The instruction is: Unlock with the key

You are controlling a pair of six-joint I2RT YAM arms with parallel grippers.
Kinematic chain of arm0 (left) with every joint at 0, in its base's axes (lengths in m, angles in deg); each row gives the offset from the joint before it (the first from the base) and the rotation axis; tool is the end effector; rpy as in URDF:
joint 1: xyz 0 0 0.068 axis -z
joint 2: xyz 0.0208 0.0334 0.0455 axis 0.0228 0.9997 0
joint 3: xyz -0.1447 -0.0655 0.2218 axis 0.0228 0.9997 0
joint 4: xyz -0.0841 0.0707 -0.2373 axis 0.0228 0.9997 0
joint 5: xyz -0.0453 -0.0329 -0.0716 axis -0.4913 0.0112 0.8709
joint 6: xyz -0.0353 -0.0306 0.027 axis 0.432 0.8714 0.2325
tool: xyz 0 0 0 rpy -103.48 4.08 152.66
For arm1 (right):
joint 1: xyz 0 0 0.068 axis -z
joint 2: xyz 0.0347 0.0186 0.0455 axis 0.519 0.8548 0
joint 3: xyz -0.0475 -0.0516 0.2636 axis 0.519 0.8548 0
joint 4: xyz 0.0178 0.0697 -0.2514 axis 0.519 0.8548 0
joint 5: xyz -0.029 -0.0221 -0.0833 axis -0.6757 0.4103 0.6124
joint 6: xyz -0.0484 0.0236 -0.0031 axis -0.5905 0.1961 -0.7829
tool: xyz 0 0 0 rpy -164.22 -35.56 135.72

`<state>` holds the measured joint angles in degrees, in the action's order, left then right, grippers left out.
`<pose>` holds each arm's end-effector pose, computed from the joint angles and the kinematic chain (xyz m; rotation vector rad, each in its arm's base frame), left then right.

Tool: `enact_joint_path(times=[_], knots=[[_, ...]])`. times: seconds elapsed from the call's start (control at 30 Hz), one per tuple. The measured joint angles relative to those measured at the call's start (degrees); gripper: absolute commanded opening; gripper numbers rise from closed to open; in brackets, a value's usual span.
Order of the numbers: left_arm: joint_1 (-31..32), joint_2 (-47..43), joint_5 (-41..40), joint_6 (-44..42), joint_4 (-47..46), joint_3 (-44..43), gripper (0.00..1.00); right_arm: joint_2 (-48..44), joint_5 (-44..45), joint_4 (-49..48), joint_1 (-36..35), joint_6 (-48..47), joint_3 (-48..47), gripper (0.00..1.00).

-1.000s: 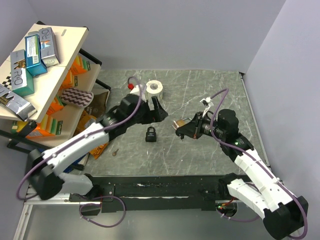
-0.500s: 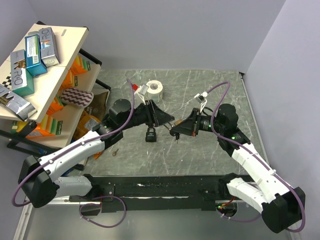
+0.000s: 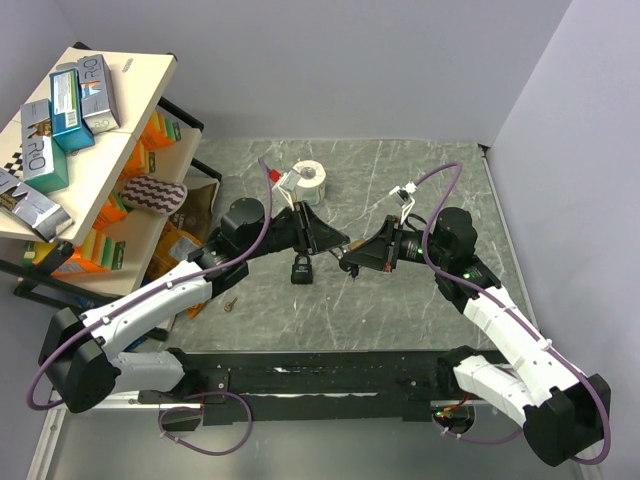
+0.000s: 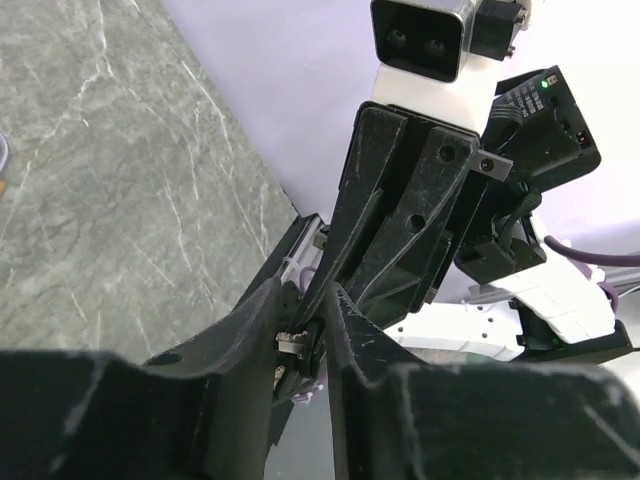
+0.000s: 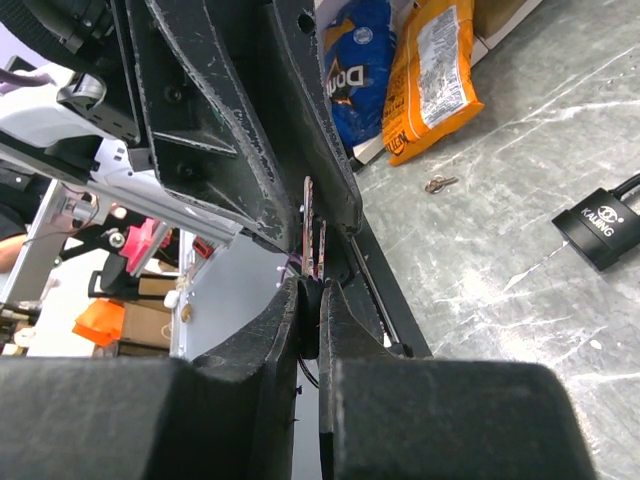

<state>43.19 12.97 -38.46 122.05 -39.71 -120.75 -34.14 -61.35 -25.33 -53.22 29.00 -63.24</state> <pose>0.1962 -0.2126 0.3469 0.2035 1.8860 -1.5895 0.1818 0.1041 0.3270 -0.5137 1.8090 1.5383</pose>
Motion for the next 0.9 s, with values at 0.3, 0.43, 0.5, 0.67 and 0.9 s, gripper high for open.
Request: enact_joint_path(times=[0.3, 0.43, 0.5, 0.67, 0.9], knots=[[0.0, 0.0, -0.2, 1.1, -0.9, 0.5, 0.01, -0.4, 0.2, -0.5, 0.0, 0.3, 0.0, 0.12], [0.1, 0.0, -0.3, 1.1, -0.9, 0.6, 0.01, -0.8, 0.8, 0.7, 0.0, -0.1, 0.0, 0.66], [0.2, -0.2, -0.5, 0.6, 0.3, 0.6, 0.01, -1.3, 1.9, 1.9, 0.4, -0.9, 0.0, 0.79], [0.2, -0.2, -1.0, -0.6, 5.8, -0.3, 0.01, -3.0, 2.9, 3.4, 1.3, -2.1, -0.1, 0.78], [0.2, -0.2, -1.6, -0.8, 7.8, -0.9, 0.01, -3.2, 2.3, 3.7, 1.3, -3.1, -0.1, 0.67]])
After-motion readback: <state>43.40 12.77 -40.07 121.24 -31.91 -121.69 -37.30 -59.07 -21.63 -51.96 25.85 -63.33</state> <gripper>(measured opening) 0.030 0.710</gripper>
